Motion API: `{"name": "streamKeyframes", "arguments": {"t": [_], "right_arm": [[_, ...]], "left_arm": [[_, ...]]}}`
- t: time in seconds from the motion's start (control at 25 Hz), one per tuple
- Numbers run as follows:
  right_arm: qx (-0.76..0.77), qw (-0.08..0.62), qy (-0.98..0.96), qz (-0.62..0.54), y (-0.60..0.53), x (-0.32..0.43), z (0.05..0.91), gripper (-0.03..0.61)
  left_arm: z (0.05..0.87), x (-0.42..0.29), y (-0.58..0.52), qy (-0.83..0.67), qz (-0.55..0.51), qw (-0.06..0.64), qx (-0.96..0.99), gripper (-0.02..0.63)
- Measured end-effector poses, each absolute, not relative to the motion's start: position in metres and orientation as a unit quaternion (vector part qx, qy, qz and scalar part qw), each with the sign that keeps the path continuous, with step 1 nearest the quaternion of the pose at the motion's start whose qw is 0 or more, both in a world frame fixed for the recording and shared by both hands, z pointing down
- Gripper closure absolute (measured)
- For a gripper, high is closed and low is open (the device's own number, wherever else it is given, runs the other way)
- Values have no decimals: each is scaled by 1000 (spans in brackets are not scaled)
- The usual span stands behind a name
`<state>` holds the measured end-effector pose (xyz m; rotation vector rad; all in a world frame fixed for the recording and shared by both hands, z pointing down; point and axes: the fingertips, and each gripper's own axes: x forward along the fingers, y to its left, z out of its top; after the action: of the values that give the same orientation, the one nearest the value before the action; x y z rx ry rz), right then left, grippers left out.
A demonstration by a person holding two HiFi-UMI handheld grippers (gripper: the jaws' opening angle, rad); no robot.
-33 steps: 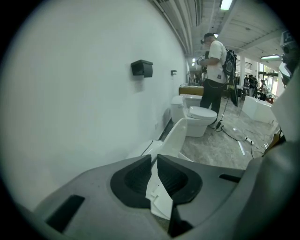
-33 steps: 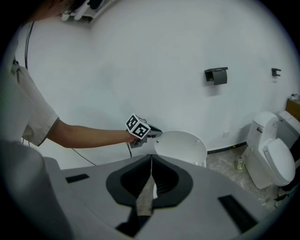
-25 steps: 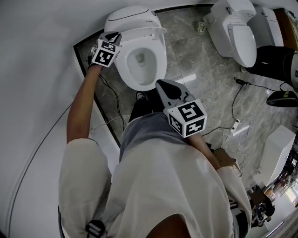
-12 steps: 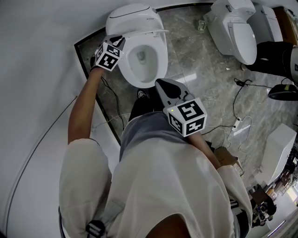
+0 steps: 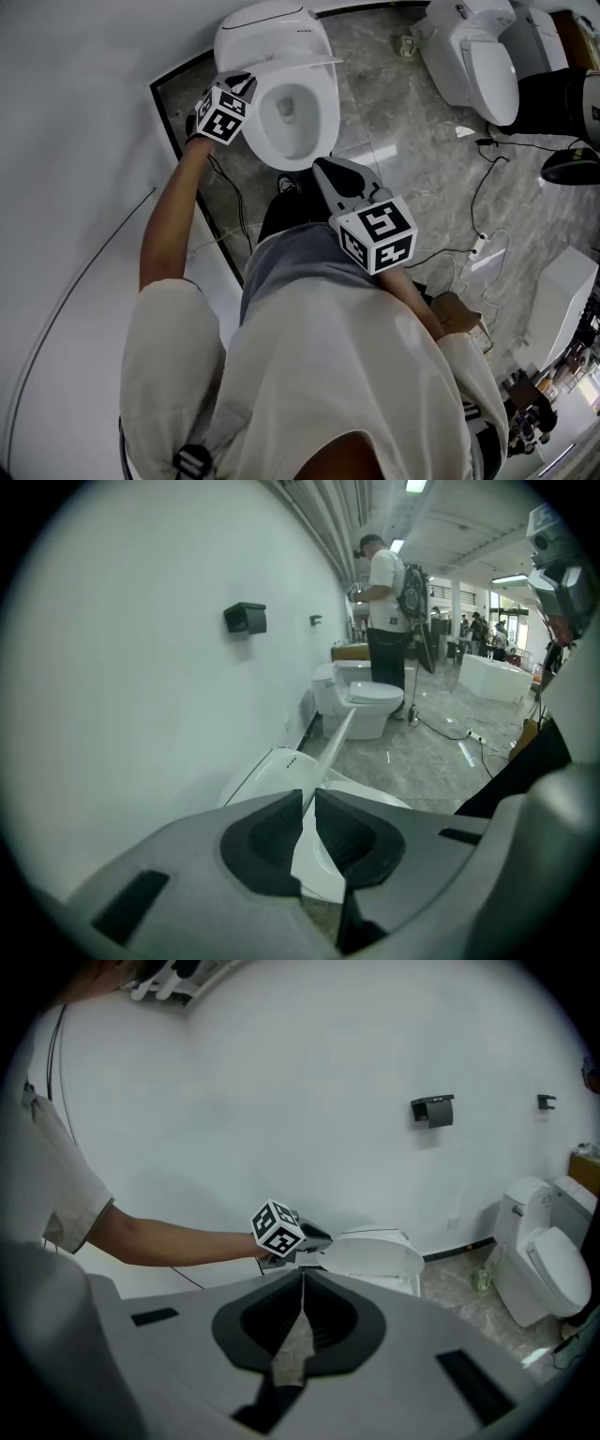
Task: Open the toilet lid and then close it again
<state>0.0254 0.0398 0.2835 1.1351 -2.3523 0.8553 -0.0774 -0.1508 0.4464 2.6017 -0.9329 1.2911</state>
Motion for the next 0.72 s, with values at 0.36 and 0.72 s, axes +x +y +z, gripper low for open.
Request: {"name": "streamKeyframes", "arguments": {"t": [0.36, 0.72], "right_arm": [[404, 196, -839, 307, 53, 26, 288, 566], [398, 200, -840, 309, 65, 25, 291, 568]], "left_arm": [[456, -75, -125, -299, 422, 56, 854, 580], [467, -73, -97, -296, 423, 67, 854, 580]]}}
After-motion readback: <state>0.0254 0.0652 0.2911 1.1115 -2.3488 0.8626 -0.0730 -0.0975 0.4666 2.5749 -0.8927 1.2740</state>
